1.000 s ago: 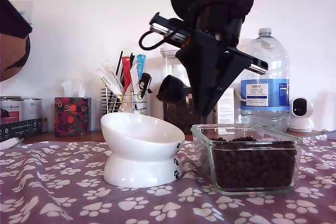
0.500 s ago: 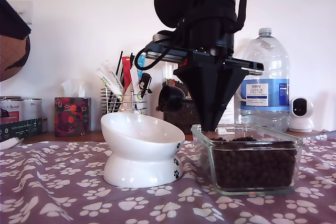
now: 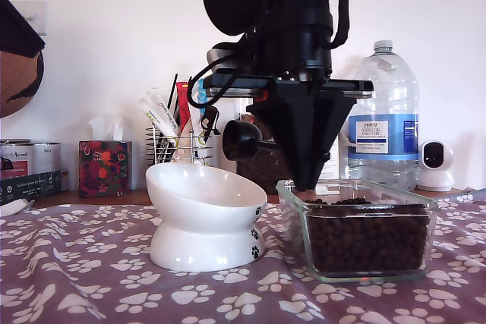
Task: Measure one spoon of cat food and pour it into the food bowl
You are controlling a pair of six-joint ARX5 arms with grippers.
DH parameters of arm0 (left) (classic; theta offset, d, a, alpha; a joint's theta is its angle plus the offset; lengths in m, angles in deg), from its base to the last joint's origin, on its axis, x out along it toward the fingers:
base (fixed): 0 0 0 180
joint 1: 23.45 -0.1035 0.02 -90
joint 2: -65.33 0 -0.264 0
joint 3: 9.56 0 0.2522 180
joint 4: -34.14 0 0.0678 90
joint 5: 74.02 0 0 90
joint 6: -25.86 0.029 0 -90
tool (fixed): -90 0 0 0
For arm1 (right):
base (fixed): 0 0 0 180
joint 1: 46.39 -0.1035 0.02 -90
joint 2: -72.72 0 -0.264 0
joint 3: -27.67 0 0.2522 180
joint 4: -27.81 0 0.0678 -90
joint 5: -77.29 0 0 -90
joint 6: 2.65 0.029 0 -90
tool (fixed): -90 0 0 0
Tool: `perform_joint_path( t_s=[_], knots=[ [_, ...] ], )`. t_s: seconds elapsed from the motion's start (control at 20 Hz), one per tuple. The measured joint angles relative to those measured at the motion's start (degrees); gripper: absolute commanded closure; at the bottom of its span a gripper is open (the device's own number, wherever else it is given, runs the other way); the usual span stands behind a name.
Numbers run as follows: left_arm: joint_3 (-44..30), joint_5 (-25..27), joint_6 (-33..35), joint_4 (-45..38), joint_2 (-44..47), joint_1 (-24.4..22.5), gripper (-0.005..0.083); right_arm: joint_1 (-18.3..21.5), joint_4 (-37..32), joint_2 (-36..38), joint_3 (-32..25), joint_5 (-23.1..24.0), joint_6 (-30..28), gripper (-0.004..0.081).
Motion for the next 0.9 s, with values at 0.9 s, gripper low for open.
perform_joint_path(
  t_s=[0.9],
  knots=[
    [0.0,-0.2,-0.6,0.6,0.0,0.0,0.0795,-4.5,1.1,-3.7,0.0,21.0,-4.0,0.0783]
  ],
)
